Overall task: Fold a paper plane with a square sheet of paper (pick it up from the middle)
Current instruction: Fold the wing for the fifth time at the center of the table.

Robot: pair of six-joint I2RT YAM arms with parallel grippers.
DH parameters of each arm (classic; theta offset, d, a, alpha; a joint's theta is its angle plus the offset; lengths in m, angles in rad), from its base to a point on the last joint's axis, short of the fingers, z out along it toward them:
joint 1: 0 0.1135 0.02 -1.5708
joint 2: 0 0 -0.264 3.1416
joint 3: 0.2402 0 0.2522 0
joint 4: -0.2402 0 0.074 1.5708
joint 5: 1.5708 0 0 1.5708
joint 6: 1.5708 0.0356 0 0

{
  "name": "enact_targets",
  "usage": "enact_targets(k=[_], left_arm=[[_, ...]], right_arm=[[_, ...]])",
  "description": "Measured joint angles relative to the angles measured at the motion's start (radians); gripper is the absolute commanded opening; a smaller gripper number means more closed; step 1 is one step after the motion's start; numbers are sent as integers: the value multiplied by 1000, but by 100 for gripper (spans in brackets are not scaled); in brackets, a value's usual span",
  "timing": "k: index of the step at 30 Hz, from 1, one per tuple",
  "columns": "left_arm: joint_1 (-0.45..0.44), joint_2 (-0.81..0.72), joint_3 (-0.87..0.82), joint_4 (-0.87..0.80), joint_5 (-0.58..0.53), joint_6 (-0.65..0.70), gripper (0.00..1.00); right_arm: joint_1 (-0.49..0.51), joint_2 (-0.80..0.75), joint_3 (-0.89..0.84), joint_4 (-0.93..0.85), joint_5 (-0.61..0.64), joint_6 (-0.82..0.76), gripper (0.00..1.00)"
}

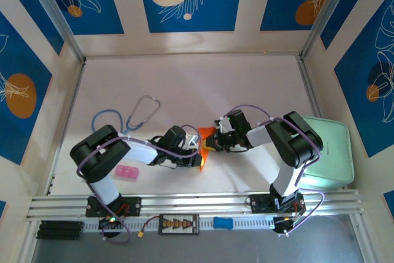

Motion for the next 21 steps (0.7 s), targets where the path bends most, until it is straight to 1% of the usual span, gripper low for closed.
enact_targets(k=[2,3,7,9,11,12,13,14,17,18,19,20,21], left_arm=[[0,-4,-2,-3,-1,3,1],[-1,-7,-5,-6,-1,3,0],[-7,-15,-11,-13,0,9,0],[-8,-15,-11,-13,0,14,5],[-8,-15,-11,-13,0,16,5],[-8,-15,-11,-13,0,17,5],[-8,-15,-11,-14,1,17,1],[-8,-15,-11,-14,1,18,0],[-9,-18,-11,-22,0,25,0],[-10,-19,-10,-27,0,27,1],[-11,-19,-9,-32,0,34,7],[-12,-21,-7,-40,-1,39,8],[-14,-25,-6,-47,-4,43,6]], right_arm=[[1,0,2,-1,1,0,2],[2,0,2,-1,2,0,2],[4,0,2,-1,4,0,2],[4,0,2,-1,4,0,2],[5,0,2,-1,5,0,2],[5,0,2,-2,5,0,2],[5,0,2,-3,5,0,2],[5,0,3,-3,5,0,2],[5,0,3,-5,5,0,2],[5,0,3,-5,5,0,2],[5,0,3,-6,5,0,2],[5,0,4,-7,6,0,2],[5,0,5,-8,6,0,2]])
